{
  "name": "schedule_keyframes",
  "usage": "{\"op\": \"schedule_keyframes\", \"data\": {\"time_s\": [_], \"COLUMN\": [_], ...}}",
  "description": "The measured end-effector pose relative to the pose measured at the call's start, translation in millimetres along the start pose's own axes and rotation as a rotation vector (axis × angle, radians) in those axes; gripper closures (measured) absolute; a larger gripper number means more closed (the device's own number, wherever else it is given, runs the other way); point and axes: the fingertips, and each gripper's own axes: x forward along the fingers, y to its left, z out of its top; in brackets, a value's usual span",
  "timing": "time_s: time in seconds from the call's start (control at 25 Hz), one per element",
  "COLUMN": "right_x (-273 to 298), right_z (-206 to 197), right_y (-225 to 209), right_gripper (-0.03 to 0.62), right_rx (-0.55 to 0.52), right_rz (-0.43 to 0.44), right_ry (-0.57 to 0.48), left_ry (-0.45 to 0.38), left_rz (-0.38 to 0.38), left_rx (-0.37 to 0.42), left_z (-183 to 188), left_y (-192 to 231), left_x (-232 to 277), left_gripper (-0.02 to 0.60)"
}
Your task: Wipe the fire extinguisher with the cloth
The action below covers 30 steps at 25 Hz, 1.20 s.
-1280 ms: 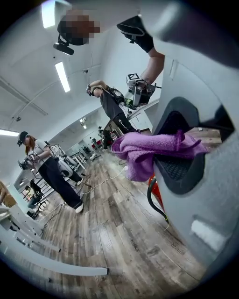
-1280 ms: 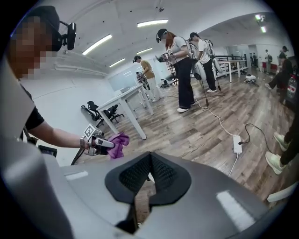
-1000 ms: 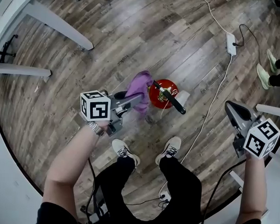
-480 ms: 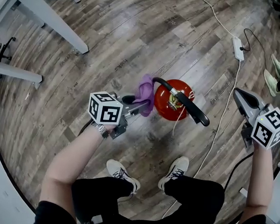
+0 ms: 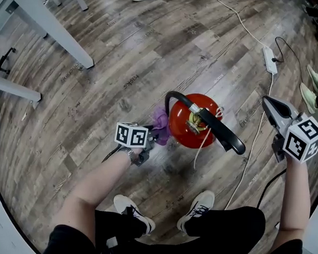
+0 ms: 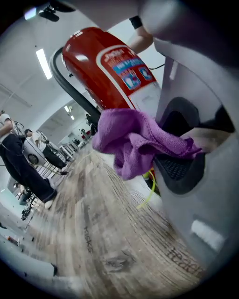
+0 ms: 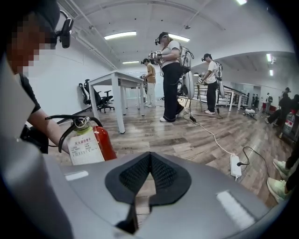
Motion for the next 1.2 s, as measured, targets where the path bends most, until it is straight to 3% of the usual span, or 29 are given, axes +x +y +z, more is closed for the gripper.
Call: {"op": "schedule_keyframes", "data": {"time_s": [0.2,0.44,0.64,0.92,1.04,1.2], "right_x": [4.9,-3.2,-2.7,-3.9,-7.5,-6.5], "right_z": [-11.6,-13.3,-5.2,10.9,35.9,68.6], "right_y": [2.1,-4.3,-3.8,4.6,11.8,30.9], "right_gripper": [0.591,0.591,0.59,0.591,0.591,0.591], "right_rx": [0.0,0.012,0.014,0.011,0.013,-0.061], "right_rz": [0.006,-0.013,-0.009,0.023,0.066,0.116], "right_ry": [0.009,0.009,-0.017,-0.048,-0.08,-0.099], "left_ry": [0.067,0.102,0.078,-0.007,-0.035,-0.072], "left_rz": [0.086,0.021,-0.086,-0.311,-0.355,-0.422], "left_rx": [-0.058,-0.049,-0.01,0.181,0.253,0.341], "left_z": [-39.4,-33.8,6.4,87.0,119.9,155.1], "left_y": [42.7,30.4,-23.9,-138.1,-178.1,-226.4], "left_x": [30.8,23.4,-11.3,-91.2,-119.2,-144.6], "left_gripper": [0.505,0.505,0.505,0.505,0.505,0.503]}}
